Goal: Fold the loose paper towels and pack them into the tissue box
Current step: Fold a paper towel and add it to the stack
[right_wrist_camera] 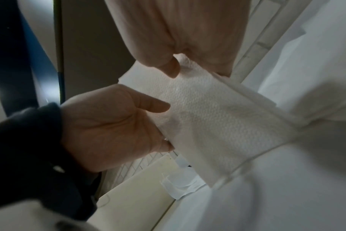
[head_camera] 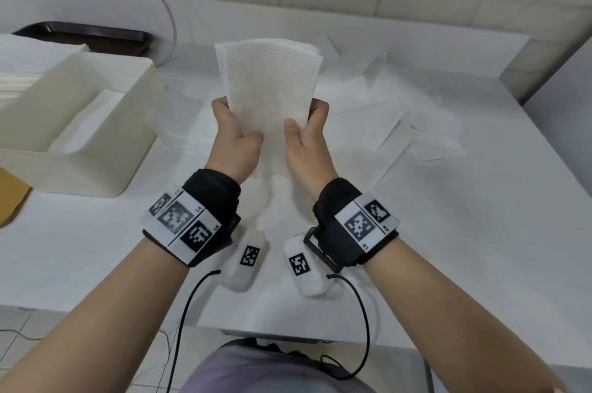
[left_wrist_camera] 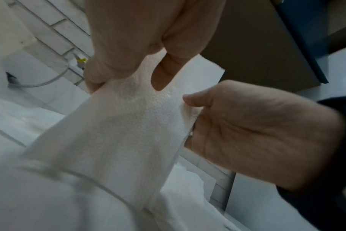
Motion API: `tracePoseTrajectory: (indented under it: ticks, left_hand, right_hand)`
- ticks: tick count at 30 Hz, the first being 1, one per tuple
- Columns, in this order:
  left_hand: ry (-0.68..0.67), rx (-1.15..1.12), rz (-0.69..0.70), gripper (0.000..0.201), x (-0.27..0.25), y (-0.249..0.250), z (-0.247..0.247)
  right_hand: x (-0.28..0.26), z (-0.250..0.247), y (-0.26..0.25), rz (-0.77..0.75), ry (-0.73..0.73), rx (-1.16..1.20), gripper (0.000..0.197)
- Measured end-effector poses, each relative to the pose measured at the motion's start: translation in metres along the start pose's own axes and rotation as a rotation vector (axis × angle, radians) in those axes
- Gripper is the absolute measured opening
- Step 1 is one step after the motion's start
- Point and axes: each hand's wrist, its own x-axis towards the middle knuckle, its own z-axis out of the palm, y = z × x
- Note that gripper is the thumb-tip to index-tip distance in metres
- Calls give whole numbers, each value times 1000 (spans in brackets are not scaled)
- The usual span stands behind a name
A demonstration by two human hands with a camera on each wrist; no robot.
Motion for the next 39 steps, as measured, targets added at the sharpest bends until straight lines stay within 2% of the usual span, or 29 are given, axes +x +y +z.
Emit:
tracePoseTrajectory:
  ticks: [3, 5, 8, 11, 18, 20, 23, 25, 27, 31, 32, 34, 36, 37, 39]
  left_hand:
    - [52, -48, 71, 36, -2, 2, 3]
    - [80, -68, 105, 41, -3, 2, 2]
    - [65, -80, 59, 50, 0, -3, -2]
    - [48, -107, -16, 41, 3, -5, -1]
    - [51, -163, 62, 43, 1, -5, 0]
    - [48, -148, 49, 48, 2, -7, 0]
    - [59, -116, 37, 48, 4, -8, 0]
    - [61, -100, 30, 47, 5, -8, 1]
    - [60, -92, 17, 46, 5, -8, 2]
    - [59, -106, -24, 45, 8, -9, 0]
    - [61, -122, -33, 43, 9, -8, 0]
    - [72, -173, -50, 39, 8, -5, -1]
    - [79, -259, -72, 31, 9, -3, -3]
    - [75, -294, -94, 29, 11, -3, -4]
    - [63, -302, -137, 34, 12, -3, -6]
  right_hand:
    - [-4, 1, -4, -41, -1, -15, 18]
    - [-4, 2, -3, -61, 16, -32, 24]
    - [-3, -1, 0, -44, 23, -59, 31]
    - [-4, -2, -4, 11, -15, -44, 23]
    - [-4, -1, -4, -32, 20, -26, 26]
    - [-2, -1, -7, -77, 79, -38, 39]
    - [3, -3, -20, -250, 149, -135, 56]
    - [7, -5, -26, -341, 125, -277, 57]
    - [8, -6, -32, -343, 101, -377, 52]
    - [7, -4, -35, -373, 162, -332, 55]
    - [7, -3, -33, -331, 182, -262, 59]
    - [7, -5, -28, -136, 167, -192, 60]
    - [6, -9, -19, 65, 67, -264, 45]
    - [5, -10, -15, 107, 18, -318, 36]
    - [2, -12, -13, 86, -37, -401, 28]
